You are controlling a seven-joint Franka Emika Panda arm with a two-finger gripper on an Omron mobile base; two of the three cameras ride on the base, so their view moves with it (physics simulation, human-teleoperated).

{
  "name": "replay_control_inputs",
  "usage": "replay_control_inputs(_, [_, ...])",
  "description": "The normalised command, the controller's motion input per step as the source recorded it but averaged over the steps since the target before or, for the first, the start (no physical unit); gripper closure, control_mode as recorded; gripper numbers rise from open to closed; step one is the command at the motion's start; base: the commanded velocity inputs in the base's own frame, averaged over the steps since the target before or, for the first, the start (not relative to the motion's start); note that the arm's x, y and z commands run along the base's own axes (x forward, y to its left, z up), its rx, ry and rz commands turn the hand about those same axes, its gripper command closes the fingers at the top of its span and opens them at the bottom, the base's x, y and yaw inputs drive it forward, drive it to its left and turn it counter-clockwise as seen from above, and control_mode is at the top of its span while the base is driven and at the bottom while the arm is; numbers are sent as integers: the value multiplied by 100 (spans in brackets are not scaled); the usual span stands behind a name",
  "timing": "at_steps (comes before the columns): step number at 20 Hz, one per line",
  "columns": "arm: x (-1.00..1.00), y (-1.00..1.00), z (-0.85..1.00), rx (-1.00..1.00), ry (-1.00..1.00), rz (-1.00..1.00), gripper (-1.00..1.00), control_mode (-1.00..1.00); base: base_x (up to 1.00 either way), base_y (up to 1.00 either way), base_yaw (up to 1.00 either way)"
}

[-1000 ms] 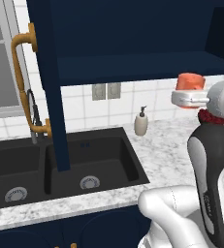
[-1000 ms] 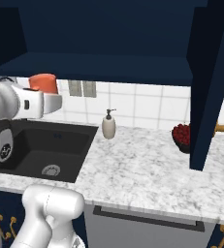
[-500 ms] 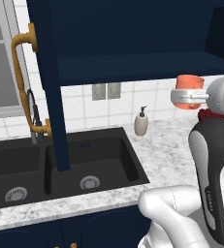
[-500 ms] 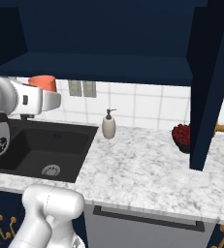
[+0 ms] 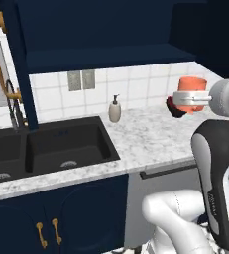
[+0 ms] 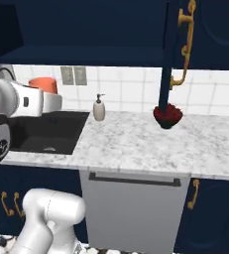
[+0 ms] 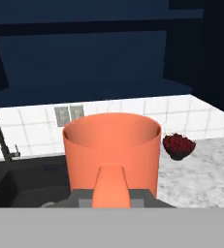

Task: Gather all objects into one cabinet and sort the glasses and bowls to opposite sides.

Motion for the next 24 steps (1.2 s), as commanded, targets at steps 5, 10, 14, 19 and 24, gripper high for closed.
replay_control_inputs(5, [0,0,0,0,0,0,100,100,-88,-27,-62])
replay_control_inputs(10, [0,0,0,0,0,0,100,100,-83,-4,-71])
replay_control_inputs(14, [0,0,0,0,0,0,100,100,-72,0,-78])
replay_control_inputs(19, [0,0,0,0,0,0,100,100,-16,0,-75])
replay_control_inputs(24, [0,0,0,0,0,0,100,100,20,5,-60])
